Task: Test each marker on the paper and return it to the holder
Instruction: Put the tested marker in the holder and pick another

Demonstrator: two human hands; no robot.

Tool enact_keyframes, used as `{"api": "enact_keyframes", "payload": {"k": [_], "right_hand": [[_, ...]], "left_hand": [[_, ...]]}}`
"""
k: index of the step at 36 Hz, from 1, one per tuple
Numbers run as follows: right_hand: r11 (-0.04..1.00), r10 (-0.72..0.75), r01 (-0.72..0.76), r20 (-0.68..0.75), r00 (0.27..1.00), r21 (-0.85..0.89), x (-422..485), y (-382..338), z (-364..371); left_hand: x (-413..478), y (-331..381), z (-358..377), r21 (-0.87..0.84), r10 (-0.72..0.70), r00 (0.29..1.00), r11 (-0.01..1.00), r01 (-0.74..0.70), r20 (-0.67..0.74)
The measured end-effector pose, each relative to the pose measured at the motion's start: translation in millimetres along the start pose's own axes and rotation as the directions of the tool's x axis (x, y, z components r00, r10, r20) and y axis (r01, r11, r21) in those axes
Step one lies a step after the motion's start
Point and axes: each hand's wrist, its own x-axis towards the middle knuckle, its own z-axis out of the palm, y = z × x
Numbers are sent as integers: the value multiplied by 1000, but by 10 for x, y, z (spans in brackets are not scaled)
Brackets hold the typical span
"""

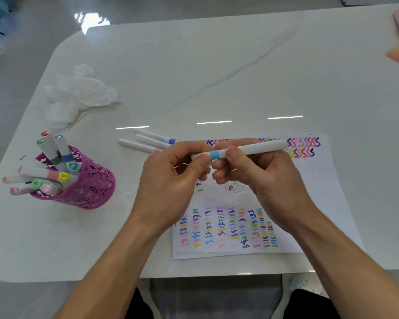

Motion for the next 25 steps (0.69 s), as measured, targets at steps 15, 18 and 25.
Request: {"api": "enact_keyframes", "payload": {"k": [15, 18, 25], "right_hand": [[958, 21, -108, -311, 950, -265, 134, 211, -206], [947, 15, -123, -343, 939, -296, 165, 248, -230], [922, -4, -135, -358, 934, -363, 170, 295, -201]], "left_hand": [[-39, 163, -411, 27, 186, 919, 982, -188, -347], [-91, 218, -520, 195, 335, 856, 940, -279, -393], [-215, 246, -800, 638, 636, 676, 704, -312, -371]]}}
